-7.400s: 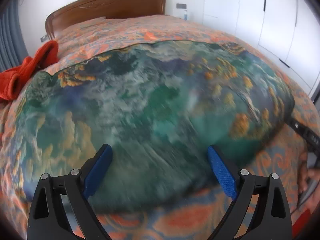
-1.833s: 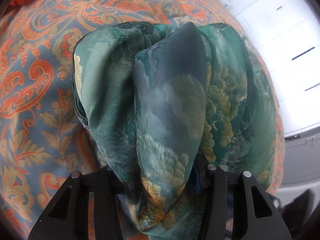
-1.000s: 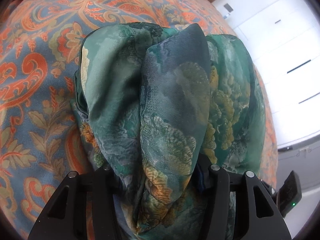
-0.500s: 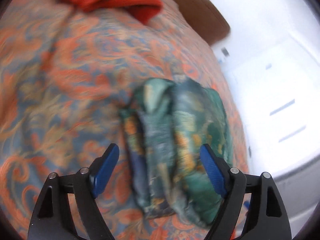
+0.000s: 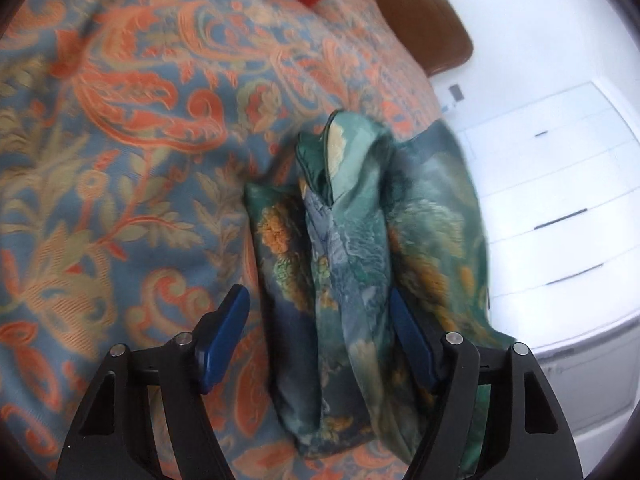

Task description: Fold large clothes

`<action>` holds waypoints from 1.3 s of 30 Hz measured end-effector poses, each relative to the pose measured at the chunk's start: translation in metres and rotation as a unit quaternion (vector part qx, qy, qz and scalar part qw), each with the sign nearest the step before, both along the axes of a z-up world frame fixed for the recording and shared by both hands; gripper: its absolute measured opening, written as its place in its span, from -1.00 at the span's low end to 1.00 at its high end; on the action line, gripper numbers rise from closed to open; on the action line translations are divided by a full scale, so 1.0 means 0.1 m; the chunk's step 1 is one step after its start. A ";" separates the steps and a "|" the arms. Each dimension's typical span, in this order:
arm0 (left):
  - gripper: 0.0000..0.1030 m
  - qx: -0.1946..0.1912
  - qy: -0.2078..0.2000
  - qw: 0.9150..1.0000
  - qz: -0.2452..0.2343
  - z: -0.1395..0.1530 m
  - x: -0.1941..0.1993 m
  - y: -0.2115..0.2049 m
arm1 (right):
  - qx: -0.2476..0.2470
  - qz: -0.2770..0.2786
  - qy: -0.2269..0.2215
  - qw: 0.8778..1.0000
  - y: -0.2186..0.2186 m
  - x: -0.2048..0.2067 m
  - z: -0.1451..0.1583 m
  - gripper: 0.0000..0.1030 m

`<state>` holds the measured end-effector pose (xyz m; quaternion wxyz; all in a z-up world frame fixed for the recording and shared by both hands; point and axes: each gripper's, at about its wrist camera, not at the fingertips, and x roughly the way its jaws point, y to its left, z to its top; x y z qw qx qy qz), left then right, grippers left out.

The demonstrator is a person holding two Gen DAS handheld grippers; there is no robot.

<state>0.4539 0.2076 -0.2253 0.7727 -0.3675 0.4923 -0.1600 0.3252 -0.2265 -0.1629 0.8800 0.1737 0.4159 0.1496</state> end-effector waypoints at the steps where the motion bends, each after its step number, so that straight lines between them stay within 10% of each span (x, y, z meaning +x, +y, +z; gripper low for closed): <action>1: 0.43 -0.006 0.006 1.000 0.001 -0.06 0.04 0.00 | 0.000 0.002 -0.002 1.000 0.02 0.01 0.02 0.48; 10: 0.45 -0.046 0.015 0.999 -0.025 -0.18 0.17 -0.09 | 0.035 0.029 0.010 0.999 -0.14 0.62 0.10 0.48; 21: 0.50 -0.025 0.033 0.998 -0.048 -0.30 0.36 -0.33 | 0.154 0.093 0.152 0.972 -0.14 2.05 -0.69 0.87; 23: 0.37 -0.016 0.039 0.998 -0.046 -0.31 0.39 -0.39 | 0.167 0.099 0.166 0.967 0.00 2.17 -0.80 1.00; 25: -0.19 0.008 0.034 0.998 -0.053 -0.22 0.42 -0.52 | 0.148 0.095 0.173 0.969 0.14 2.25 -0.85 0.99; 31: -0.43 0.093 -0.021 0.993 -0.065 0.26 0.30 -0.79 | -0.080 0.143 0.045 0.985 0.76 1.92 -0.24 0.24; 39: -0.43 0.112 -0.128 0.983 -0.067 1.20 0.55 -1.03 | -0.116 0.148 -0.100 0.977 0.90 1.54 0.42 0.18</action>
